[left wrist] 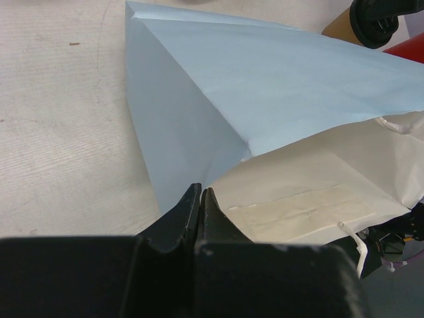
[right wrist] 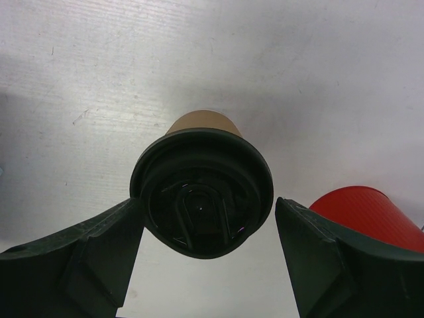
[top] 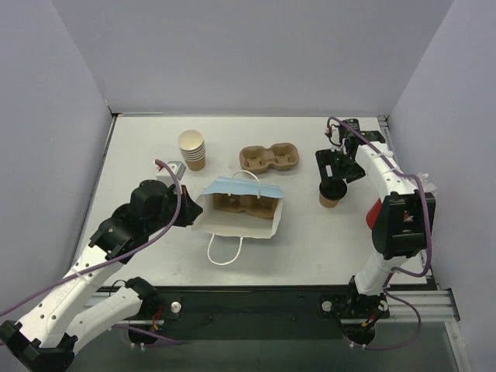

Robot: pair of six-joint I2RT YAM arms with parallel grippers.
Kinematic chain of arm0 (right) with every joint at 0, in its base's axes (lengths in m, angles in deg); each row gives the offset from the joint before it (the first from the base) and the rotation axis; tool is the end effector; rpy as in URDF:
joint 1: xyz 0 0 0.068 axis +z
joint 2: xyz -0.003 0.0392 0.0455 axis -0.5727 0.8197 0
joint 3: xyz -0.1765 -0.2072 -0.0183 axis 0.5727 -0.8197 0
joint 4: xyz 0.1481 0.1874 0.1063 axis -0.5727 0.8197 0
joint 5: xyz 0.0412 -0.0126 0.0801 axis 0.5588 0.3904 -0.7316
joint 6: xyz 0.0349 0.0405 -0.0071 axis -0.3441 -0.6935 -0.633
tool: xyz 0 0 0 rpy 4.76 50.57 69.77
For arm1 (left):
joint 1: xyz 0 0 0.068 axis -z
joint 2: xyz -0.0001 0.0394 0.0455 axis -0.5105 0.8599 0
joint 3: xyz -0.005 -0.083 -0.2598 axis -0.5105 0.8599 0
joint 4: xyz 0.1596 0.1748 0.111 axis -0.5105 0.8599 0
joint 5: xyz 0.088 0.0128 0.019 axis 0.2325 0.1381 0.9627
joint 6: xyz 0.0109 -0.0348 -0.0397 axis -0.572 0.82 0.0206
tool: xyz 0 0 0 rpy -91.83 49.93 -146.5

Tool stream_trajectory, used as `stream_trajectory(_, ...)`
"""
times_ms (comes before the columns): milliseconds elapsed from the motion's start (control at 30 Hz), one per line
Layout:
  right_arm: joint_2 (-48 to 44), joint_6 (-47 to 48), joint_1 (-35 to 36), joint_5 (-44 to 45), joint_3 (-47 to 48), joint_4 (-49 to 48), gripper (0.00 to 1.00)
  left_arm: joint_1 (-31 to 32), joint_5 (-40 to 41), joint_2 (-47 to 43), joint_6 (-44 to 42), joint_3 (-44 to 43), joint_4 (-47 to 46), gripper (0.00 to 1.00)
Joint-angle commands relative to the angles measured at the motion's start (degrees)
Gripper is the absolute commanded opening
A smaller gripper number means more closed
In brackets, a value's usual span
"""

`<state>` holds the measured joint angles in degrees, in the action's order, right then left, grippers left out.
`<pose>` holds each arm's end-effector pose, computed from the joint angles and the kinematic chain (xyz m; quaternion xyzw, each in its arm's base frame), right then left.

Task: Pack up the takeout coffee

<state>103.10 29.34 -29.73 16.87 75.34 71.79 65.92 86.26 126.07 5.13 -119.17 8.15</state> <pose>0.3723 0.0370 0.2703 -0.1086 0.9508 0.0384 0.2877 0.1390 -0.0977 0.3312 0.0404 0.8683 -0.2608 0.4200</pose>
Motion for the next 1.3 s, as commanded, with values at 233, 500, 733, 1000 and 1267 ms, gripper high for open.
stream_trajectory(233,2.03,-0.20,-0.38,-0.34,0.60,0.36,0.79,0.37,0.26,0.06,-0.62,-3.23,0.11,0.00)
stream_trajectory(500,-0.69,-1.43,-0.47,-0.43,1.74,-0.09,0.79,0.37,0.43,-0.47,0.08,-2.79,-0.06,0.00)
stream_trajectory(733,-1.31,-1.52,-0.47,-1.57,1.57,0.00,0.79,0.37,0.43,-0.29,-0.01,-2.88,-0.24,0.00)
stream_trajectory(1000,-2.28,-1.51,-0.55,-2.45,-0.19,-0.08,0.79,0.37,0.08,-0.29,0.34,-2.53,-0.85,0.00)
stream_trajectory(1267,-4.21,-2.22,-0.47,-4.03,-0.45,-0.08,0.79,0.37,-0.36,-0.03,0.26,-2.35,-1.20,0.00)
